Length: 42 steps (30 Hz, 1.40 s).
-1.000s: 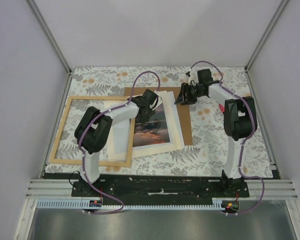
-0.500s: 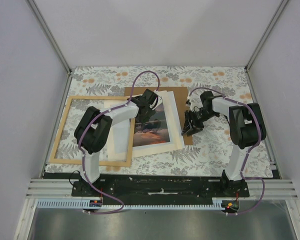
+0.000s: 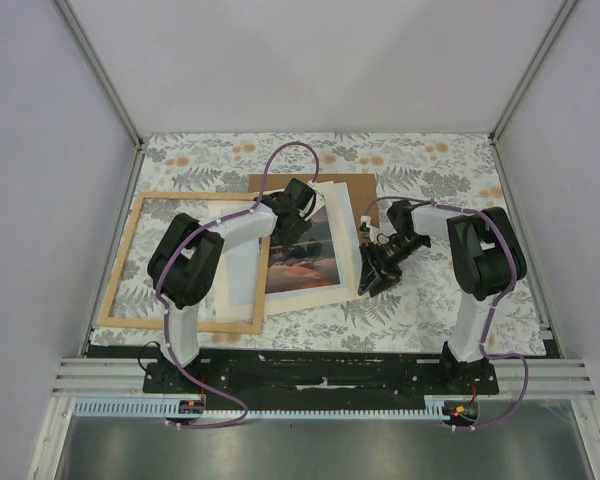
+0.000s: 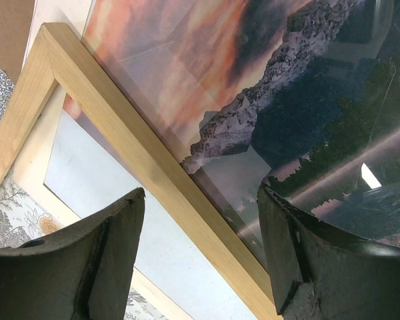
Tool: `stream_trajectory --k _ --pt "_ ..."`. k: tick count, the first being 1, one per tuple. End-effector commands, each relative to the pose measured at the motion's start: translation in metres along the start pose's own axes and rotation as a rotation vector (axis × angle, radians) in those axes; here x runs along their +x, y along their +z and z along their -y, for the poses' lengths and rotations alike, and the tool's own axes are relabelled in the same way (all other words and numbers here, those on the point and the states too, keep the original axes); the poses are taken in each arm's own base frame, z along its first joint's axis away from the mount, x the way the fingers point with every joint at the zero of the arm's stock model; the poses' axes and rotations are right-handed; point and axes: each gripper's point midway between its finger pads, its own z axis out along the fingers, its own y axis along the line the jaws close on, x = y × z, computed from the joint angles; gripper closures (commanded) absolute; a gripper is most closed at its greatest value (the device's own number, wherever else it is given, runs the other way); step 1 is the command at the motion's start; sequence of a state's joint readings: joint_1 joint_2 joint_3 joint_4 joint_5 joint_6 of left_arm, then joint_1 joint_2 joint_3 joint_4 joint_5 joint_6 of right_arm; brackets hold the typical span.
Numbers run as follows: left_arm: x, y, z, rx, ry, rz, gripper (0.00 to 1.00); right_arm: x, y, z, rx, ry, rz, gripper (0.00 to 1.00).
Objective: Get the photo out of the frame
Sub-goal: Pick up the photo from the photo frame.
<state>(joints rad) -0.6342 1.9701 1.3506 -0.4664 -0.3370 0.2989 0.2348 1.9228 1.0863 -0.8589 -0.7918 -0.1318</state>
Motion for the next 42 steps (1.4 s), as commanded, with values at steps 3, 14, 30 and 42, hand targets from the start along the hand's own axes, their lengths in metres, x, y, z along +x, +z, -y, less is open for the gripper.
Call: stream_trajectory --k 3,14,30,42 --pt "-0.004 -0.009 -0.001 0.007 -0.048 0.025 0.25 0.01 0.006 0.013 0.104 -0.024 -0.032 0.42" --pt "-0.005 -0.006 -0.001 0.004 -0.048 0.02 0.25 -0.001 0.009 0.004 0.035 -0.019 0.034 0.39" --pt "-0.005 -0.002 0.001 0.007 -0.042 0.008 0.25 -0.027 0.01 -0.006 -0.097 0.0 0.11 0.37" --pt "-0.003 -0.003 0.002 0.014 -0.042 0.01 0.25 -0.068 -0.011 -0.015 -0.098 -0.161 0.236 0.37"
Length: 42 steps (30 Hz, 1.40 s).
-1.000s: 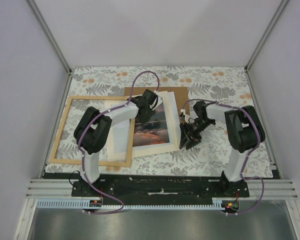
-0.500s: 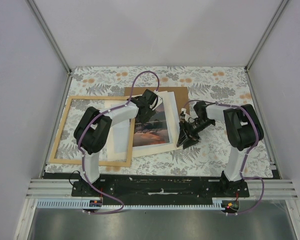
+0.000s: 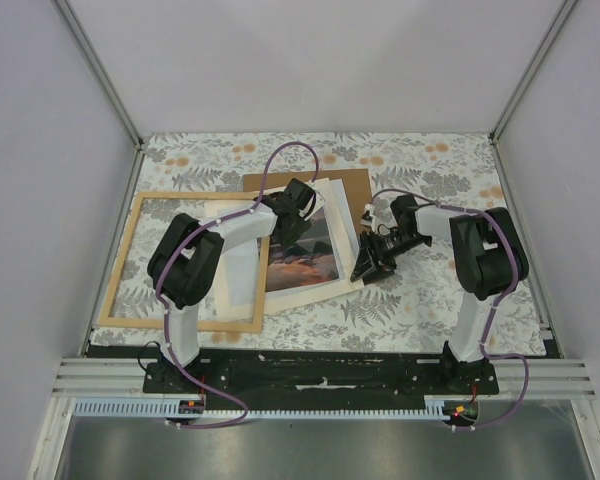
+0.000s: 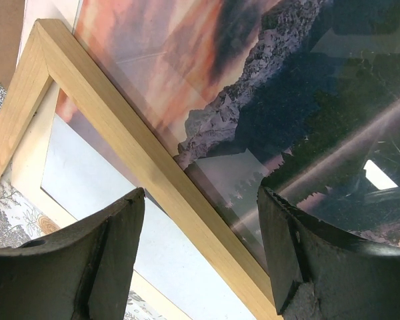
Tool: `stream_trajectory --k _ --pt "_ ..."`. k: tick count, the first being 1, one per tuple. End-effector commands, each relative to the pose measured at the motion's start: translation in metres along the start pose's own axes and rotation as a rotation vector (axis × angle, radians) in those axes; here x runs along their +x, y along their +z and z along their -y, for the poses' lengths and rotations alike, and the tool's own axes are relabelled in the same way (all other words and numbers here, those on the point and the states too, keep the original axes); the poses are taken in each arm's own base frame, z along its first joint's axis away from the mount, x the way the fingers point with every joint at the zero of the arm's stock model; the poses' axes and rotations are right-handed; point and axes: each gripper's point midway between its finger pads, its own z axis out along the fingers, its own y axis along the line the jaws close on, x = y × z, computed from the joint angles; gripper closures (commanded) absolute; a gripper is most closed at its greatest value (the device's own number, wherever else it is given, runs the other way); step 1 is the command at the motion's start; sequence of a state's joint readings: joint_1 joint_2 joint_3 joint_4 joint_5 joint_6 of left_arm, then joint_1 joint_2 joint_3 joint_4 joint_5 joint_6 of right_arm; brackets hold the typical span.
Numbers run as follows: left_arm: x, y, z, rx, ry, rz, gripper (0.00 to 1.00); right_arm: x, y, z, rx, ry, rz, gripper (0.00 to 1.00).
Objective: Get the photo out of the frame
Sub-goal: Pick up the photo from the photo frame.
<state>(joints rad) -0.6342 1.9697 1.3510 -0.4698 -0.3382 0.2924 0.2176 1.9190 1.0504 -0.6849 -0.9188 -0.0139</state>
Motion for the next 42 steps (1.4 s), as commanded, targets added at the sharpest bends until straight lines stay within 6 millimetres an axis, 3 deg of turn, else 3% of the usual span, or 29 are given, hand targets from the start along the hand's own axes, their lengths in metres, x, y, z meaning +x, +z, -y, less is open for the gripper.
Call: stream_trajectory --k 1,8,19,26,31,35,42 --pt "-0.003 -0.003 0.003 0.016 -0.034 0.013 0.25 -0.047 -0.008 -0.006 0.001 -0.201 0.113 0.37" --pt "-0.002 -0.004 0.003 0.018 -0.037 0.015 0.25 -0.07 -0.004 -0.022 -0.042 -0.268 0.115 0.37" --pt "-0.002 -0.007 0.002 0.015 -0.036 0.02 0.25 -0.076 0.003 -0.034 -0.166 -0.257 0.123 0.43" --pt "-0.002 -0.006 0.002 0.015 -0.036 0.022 0.25 -0.095 -0.008 -0.017 -0.139 -0.15 0.201 0.41" --pt "0.0 -0.007 0.002 0.015 -0.035 0.022 0.25 -0.103 -0.005 0.002 -0.141 -0.056 0.219 0.41" --pt "-0.001 -0.007 0.001 0.014 -0.037 0.024 0.25 -0.108 0.001 0.006 -0.168 -0.021 0.218 0.41" --pt "-0.001 -0.01 0.0 0.011 -0.035 0.03 0.25 -0.123 -0.003 -0.004 -0.248 -0.011 0.244 0.65"
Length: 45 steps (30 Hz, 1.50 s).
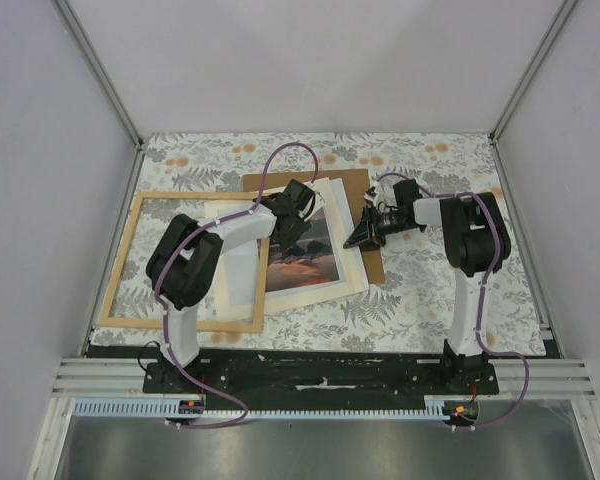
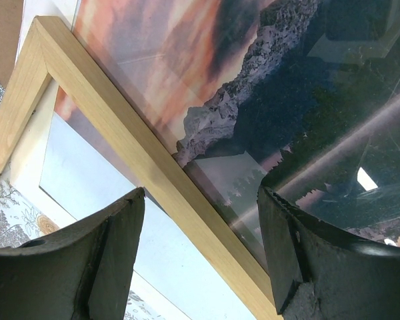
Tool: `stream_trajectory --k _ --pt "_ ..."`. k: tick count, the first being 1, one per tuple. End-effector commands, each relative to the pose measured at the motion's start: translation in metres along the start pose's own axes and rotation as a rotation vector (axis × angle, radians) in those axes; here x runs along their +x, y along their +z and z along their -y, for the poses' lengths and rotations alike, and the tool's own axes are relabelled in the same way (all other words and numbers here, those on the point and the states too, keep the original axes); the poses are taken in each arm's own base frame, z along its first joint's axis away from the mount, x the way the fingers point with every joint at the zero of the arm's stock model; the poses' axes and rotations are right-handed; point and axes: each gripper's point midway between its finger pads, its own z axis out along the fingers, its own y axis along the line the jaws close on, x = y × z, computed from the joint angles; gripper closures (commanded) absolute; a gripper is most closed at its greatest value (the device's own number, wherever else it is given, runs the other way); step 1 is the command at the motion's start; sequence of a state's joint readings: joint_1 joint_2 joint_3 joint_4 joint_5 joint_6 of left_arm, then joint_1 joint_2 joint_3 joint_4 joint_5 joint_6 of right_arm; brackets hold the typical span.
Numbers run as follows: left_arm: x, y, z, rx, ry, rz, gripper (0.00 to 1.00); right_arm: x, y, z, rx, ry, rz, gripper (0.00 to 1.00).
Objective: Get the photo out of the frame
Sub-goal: Pick up the photo from the photo frame.
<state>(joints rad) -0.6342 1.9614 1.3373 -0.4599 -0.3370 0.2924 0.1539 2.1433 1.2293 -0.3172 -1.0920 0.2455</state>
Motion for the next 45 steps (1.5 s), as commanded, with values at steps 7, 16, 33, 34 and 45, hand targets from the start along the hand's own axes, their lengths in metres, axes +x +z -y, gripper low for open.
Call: stream_trajectory --k 7,16,33,34,45 --pt "-0.001 -0.009 0.001 0.011 -0.033 0.023 0.25 -0.025 -0.004 -0.02 -0.133 -0.01 0.061 0.54" --pt "-0.001 -0.008 0.001 0.014 -0.033 0.02 0.25 -0.03 -0.013 -0.023 -0.231 0.025 0.083 0.75" --pt "-0.005 -0.013 -0.008 -0.016 -0.026 0.032 0.25 -0.039 -0.029 -0.053 -0.198 -0.127 0.158 1.0" --pt "-0.006 -0.015 -0.01 -0.021 -0.028 0.036 0.25 -0.041 -0.035 -0.06 -0.196 -0.154 0.171 1.0" --pt "-0.03 -0.049 -0.047 -0.08 -0.052 0.129 0.24 -0.052 -0.062 -0.102 -0.206 -0.262 0.243 1.0"
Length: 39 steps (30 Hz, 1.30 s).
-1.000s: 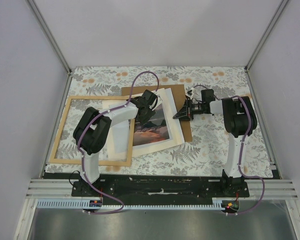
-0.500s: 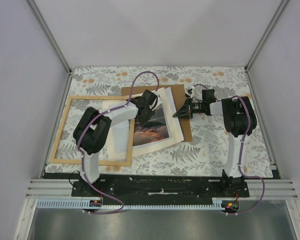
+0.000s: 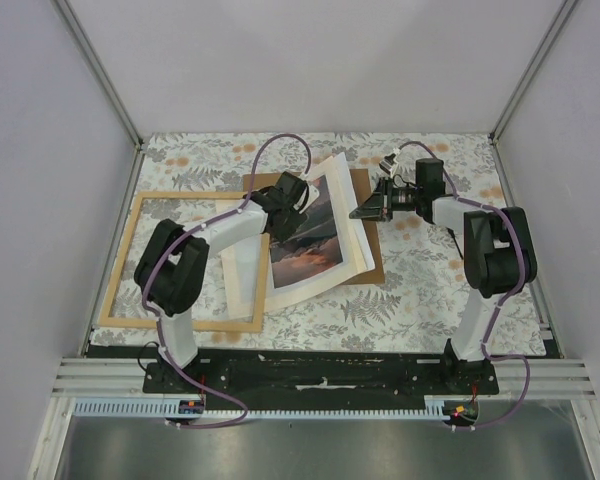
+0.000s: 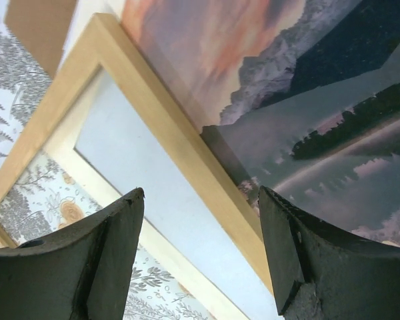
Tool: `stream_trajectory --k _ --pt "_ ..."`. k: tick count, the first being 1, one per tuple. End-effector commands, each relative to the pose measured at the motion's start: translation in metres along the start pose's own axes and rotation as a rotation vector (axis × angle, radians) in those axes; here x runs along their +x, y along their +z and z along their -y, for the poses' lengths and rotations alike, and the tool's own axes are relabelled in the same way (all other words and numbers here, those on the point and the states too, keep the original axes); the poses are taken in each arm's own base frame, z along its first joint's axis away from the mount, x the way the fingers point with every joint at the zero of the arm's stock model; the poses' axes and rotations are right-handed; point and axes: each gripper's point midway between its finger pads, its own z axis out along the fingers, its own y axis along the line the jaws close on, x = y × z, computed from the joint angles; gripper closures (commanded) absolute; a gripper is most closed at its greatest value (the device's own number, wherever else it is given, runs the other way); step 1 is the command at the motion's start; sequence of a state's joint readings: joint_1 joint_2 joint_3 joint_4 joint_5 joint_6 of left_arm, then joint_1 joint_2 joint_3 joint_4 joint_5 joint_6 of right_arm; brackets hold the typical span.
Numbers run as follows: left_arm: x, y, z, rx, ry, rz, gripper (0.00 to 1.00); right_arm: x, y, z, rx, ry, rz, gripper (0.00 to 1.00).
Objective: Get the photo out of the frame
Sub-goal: Pick up the photo from the photo frame.
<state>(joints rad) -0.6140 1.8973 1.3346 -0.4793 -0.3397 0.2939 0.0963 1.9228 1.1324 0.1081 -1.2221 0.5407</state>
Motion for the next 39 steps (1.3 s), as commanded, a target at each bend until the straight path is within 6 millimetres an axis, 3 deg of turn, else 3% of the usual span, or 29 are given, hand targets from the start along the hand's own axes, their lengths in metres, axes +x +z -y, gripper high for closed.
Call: stream_trajectory --k 1,15,21,23,24,26,31,39 --pt "-0.03 -0.032 -0.031 -0.06 -0.023 0.109 0.24 -0.013 -0.007 -0.02 -0.037 -0.073 0.028 1.0" --pt "-0.031 -0.037 -0.032 -0.054 -0.025 0.121 0.24 -0.016 -0.019 -0.084 -0.269 -0.077 0.013 1.0" --pt "-0.033 -0.037 -0.032 -0.048 -0.024 0.115 0.24 -0.02 -0.02 -0.087 -0.311 -0.049 0.002 1.0" --pt "-0.034 -0.038 -0.033 -0.051 -0.023 0.114 0.24 -0.023 -0.017 -0.078 -0.262 -0.071 0.026 1.0" --pt "-0.034 -0.038 -0.034 -0.055 -0.022 0.114 0.24 -0.025 -0.015 -0.065 -0.178 0.032 0.038 1.0" --pt "-0.035 -0.039 -0.035 -0.058 -0.022 0.113 0.24 -0.029 -0.016 -0.036 0.116 -0.044 0.068 1.0" --pt "-0.037 -0.042 -0.036 -0.057 -0.028 0.118 0.24 -0.039 -0.046 -0.034 0.343 -0.103 0.137 1.0" --pt "-0.039 -0.045 -0.036 -0.05 -0.032 0.116 0.24 -0.047 -0.079 -0.069 0.479 -0.259 0.223 1.0"
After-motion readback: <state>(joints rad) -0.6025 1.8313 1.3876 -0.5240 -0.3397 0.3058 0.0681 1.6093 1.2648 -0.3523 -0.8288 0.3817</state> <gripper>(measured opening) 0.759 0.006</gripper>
